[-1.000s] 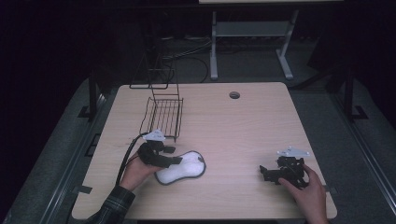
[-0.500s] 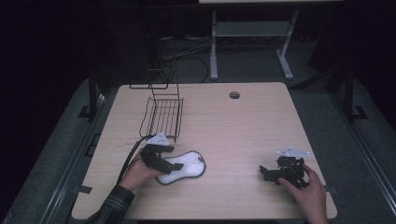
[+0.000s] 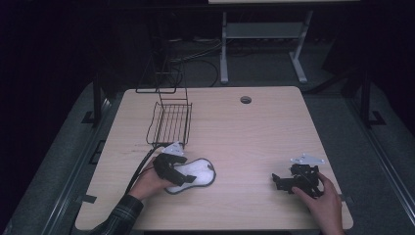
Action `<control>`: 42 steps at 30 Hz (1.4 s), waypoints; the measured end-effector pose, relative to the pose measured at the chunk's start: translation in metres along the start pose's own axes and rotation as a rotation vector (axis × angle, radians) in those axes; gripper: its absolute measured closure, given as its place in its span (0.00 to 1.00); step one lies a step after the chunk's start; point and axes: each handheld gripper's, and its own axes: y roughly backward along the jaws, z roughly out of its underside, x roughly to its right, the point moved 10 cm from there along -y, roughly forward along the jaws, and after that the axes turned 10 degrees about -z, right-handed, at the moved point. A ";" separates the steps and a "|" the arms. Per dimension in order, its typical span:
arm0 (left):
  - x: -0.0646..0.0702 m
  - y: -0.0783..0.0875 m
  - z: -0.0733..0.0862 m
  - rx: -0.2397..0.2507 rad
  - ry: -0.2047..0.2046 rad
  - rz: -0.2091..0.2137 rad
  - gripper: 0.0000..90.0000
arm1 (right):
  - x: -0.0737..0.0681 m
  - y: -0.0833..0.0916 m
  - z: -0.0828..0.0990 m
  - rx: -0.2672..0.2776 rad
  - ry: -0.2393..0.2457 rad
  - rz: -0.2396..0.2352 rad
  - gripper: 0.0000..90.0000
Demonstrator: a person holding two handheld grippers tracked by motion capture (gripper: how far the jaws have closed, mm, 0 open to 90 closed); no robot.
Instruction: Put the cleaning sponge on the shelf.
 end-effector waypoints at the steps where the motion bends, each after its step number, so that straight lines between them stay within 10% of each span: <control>1: 0.001 -0.001 0.001 -0.007 0.001 0.000 0.15 | 0.000 0.000 0.000 0.000 0.000 0.000 0.00; 42: 0.003 0.002 0.001 -0.059 -0.070 -0.023 0.31 | 0.000 0.000 0.000 0.000 0.001 0.000 0.00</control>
